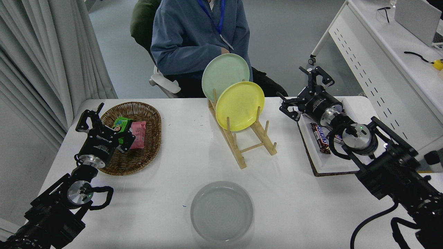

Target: Place the plate on the table

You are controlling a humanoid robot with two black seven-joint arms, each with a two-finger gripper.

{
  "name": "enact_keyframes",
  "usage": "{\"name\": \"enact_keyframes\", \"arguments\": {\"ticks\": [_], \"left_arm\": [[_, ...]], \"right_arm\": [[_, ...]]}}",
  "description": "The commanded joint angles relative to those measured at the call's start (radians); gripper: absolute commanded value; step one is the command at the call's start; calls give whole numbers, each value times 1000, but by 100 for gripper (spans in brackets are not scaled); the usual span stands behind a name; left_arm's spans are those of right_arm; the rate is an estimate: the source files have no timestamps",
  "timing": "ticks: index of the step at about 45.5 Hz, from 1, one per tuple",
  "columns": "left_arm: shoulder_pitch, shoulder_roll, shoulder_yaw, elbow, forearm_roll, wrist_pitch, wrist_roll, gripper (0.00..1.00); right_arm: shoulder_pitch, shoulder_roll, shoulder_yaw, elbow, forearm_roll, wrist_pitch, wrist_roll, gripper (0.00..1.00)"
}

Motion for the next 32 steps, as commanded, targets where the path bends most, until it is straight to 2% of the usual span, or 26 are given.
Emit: {"name": "enact_keyframes", "arguments": {"ticks": [1, 9, 19, 32], "left_arm": [[-1, 1, 0, 1, 0, 0, 0, 100], [0, -1, 0, -1, 1, 0, 0, 100], [0, -1, 0, -1, 1, 0, 0, 100], [0, -1, 0, -1, 0, 0, 0, 100]], "right_arm": [[4, -8, 16, -127, 2, 57, 63, 99], [-10, -2, 15, -141, 3, 109, 65, 99], [-71, 15, 39, -147, 3, 310, 100, 99], [-93, 31, 47, -201, 3, 319, 117, 99]]}}
